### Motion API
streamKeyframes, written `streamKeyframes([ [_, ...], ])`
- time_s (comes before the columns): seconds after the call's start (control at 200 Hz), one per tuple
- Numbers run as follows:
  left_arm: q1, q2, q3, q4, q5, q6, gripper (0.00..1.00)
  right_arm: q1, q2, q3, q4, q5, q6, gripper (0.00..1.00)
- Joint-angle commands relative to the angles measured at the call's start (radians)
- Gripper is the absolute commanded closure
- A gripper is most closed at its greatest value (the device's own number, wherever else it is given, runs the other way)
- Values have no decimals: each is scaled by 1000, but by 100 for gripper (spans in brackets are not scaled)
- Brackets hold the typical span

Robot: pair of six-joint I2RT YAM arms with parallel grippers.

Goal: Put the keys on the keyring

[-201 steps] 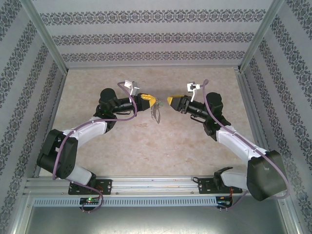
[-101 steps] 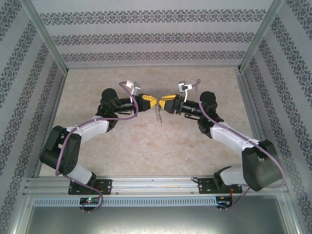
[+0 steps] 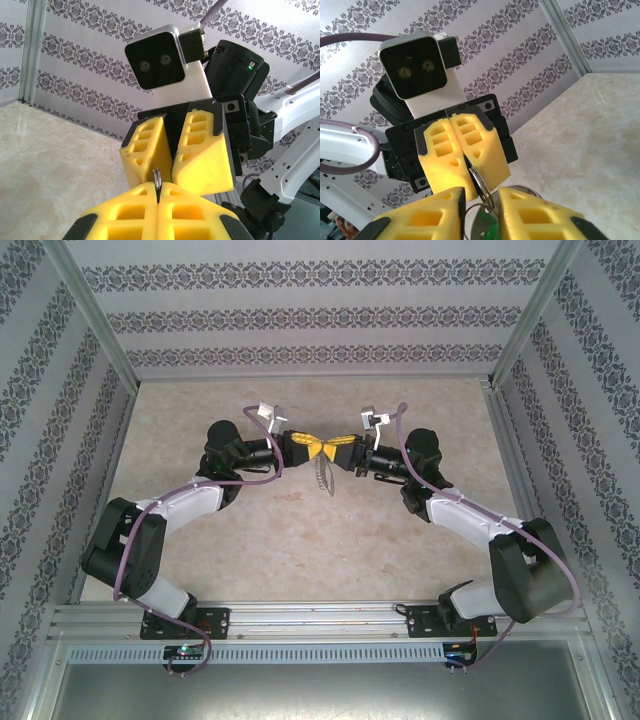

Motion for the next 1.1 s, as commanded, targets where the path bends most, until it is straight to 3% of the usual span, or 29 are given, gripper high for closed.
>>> streamKeyframes([
  [0.0, -9, -4, 32, 71, 27, -5, 100, 4, 11, -5, 94, -44, 16, 77],
  [0.155, -9, -6, 32, 69, 23, -2, 100, 5, 14, -7, 119, -58, 28, 85],
  [0.275, -9, -8, 30, 69, 21, -1, 100, 3, 14, -10, 119, -63, 27, 100],
  [0.49, -7, -17, 28, 57, -16, 9, 100, -24, 14, -24, 108, -34, 24, 100],
  [0.54, -4, -25, 30, 41, -28, 21, 94, -33, 13, -25, 104, -29, 25, 100],
  [0.62, 1, -38, 36, 10, -43, 40, 75, -51, 12, -18, 84, -29, 16, 100],
  [0.759, 12, -61, 54, -61, -54, 78, 56, -65, 3, 18, -32, -35, -59, 100],
  [0.904, 17, -63, 104, -197, -30, 150, 46, -62, -11, 78, -262, -15, -233, 100],
  [1.094, 19, -46, 163, -371, -11, 253, 41, -64, 2, 162, -513, 23, -449, 100],
])
